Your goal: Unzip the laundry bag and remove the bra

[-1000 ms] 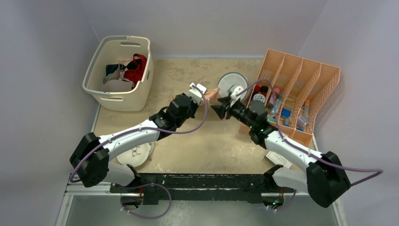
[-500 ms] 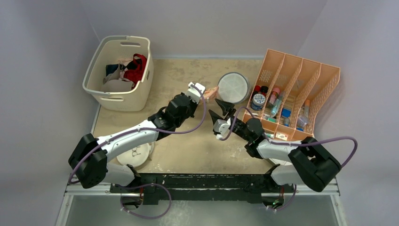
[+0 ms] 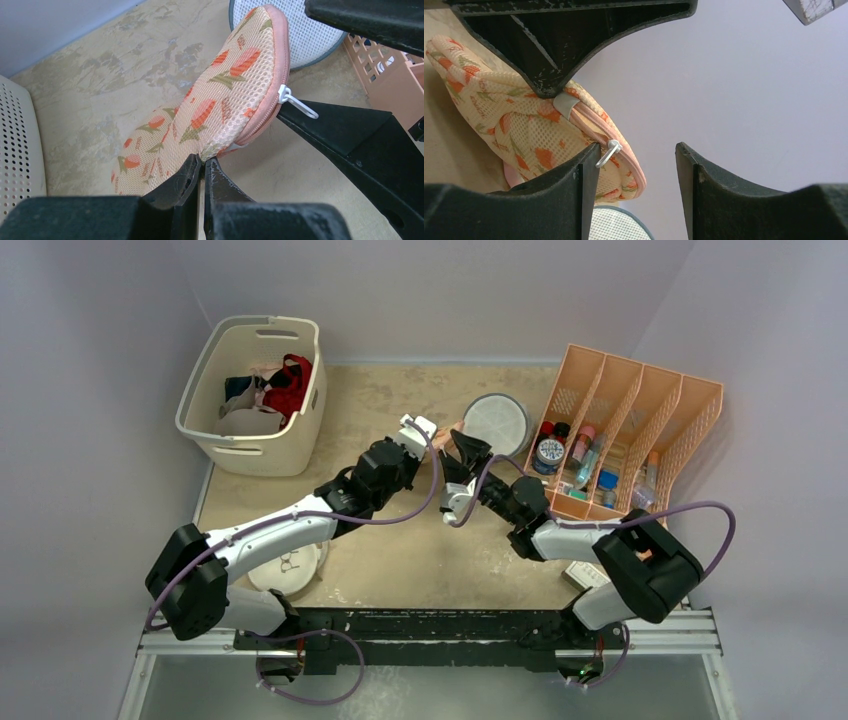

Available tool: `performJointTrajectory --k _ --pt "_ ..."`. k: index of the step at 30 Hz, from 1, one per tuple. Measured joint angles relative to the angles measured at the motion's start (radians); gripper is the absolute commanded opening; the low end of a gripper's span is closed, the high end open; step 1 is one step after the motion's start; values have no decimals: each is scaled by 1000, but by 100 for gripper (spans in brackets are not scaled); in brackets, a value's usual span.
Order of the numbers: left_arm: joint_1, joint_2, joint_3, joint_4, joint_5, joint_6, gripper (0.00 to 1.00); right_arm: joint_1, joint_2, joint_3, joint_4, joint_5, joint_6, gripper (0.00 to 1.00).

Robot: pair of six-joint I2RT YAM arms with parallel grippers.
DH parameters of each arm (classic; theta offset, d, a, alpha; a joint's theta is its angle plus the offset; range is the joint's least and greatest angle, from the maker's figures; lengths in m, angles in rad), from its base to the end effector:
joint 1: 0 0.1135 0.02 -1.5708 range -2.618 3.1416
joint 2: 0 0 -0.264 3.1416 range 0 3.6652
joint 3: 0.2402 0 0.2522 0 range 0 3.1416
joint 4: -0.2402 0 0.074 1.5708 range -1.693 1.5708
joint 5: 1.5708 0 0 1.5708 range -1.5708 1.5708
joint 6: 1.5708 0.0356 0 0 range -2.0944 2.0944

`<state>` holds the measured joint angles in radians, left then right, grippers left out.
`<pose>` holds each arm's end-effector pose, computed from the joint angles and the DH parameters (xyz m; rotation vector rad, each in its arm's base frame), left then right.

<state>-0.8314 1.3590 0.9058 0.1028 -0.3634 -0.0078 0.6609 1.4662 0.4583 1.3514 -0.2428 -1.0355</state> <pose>0.2194 -0.2218 0.2815 0.5334 1.8272 -0.2210 0.2127 0.1762 0.2375 -1.0561 0.6491 -0.1765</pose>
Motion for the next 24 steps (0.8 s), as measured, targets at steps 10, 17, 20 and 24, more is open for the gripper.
performJointTrajectory --k 10,17,20,24 --pt "0 0 0 0 5 0 0 0 6 0 17 5 -3 45" --pt "0 0 0 1 8 0 0 0 6 -1 24 16 19 36" --pt "0 0 0 0 9 0 0 0 6 -4 24 16 33 29" --pt "0 0 0 0 9 0 0 0 6 -5 24 16 48 23"
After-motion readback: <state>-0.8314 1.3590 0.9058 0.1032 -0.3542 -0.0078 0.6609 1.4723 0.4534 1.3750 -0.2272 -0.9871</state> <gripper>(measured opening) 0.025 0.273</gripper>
